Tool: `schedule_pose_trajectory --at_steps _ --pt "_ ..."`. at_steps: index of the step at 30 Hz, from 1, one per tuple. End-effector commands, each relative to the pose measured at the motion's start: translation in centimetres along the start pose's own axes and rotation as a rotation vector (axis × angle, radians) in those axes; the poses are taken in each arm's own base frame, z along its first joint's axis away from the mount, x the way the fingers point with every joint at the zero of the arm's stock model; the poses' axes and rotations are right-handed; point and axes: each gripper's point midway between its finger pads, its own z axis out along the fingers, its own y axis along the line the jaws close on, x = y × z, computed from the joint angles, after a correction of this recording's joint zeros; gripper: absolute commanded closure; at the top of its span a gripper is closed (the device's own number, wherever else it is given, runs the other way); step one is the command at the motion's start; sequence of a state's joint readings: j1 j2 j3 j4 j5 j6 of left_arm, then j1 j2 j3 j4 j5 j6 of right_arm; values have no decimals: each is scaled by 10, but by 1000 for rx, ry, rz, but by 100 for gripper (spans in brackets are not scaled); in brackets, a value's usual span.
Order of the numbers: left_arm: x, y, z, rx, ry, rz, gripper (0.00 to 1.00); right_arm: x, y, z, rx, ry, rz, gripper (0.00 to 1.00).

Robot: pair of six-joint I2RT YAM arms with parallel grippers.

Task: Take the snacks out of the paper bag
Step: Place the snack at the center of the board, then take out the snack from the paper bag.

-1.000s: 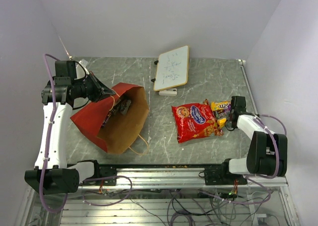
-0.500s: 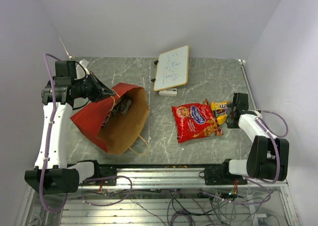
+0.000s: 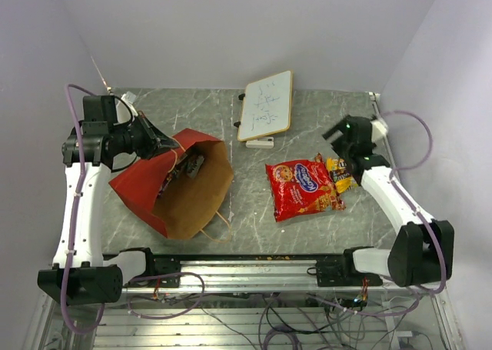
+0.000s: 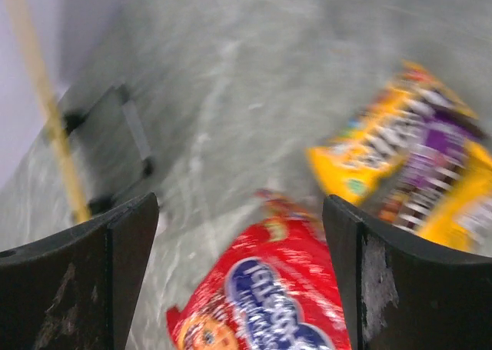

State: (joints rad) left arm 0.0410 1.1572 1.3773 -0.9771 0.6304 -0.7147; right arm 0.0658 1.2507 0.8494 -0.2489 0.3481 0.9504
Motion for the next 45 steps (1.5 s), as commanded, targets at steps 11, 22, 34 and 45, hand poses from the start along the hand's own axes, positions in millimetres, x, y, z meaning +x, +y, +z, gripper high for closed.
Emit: schedule_pose_trajectory --at_steps 11,22,34,45 --pt "10 -2 -3 32 5 -22 93 195 204 -185 -1387 -36 -1099 18" --pt "8 -4 -2 50 -25 -34 93 291 190 -269 -1843 -44 -1560 20" --pt "15 -8 -10 65 -25 -23 93 312 185 -288 -1988 -255 -1823 29" --pt "15 -11 -8 77 0 -33 93 336 196 -260 -1932 -353 -2071 29"
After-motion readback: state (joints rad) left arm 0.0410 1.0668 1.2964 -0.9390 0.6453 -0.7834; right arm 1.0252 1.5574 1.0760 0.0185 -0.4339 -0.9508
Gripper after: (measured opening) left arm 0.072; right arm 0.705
